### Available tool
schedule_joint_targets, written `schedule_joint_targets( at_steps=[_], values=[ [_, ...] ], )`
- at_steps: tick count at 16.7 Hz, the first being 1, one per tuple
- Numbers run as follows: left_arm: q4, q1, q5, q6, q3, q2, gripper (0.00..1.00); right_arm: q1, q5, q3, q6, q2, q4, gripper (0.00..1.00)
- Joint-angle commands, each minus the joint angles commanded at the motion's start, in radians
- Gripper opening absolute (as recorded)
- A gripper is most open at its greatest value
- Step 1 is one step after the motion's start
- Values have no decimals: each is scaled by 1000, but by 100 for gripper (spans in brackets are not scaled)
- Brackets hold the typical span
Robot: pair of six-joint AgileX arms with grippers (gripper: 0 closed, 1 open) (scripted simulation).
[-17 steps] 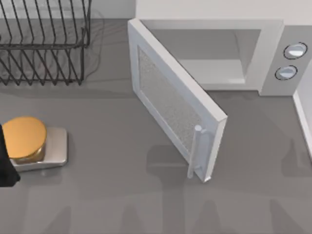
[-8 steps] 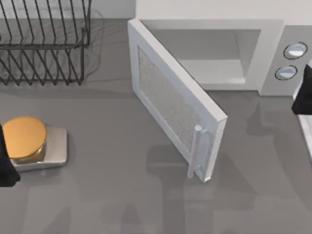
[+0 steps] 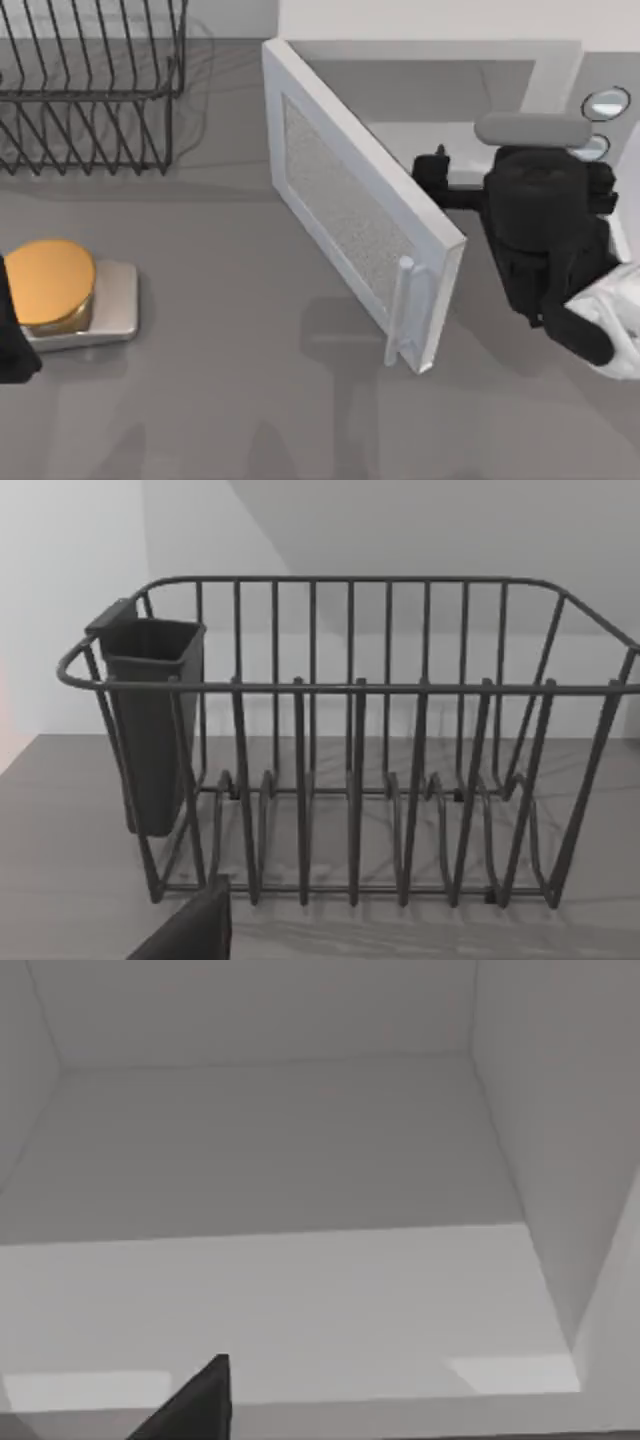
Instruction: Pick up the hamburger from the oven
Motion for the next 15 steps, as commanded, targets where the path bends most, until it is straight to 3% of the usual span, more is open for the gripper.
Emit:
schedule_joint_targets(
  at_steps=[8, 15],
  values=[
    [0, 0, 0, 0, 0, 0, 100, 190, 180, 220, 86, 563, 224, 100],
    [0, 0, 0, 0, 0, 0, 100, 217, 206, 251, 98, 643, 256, 100]
  ],
)
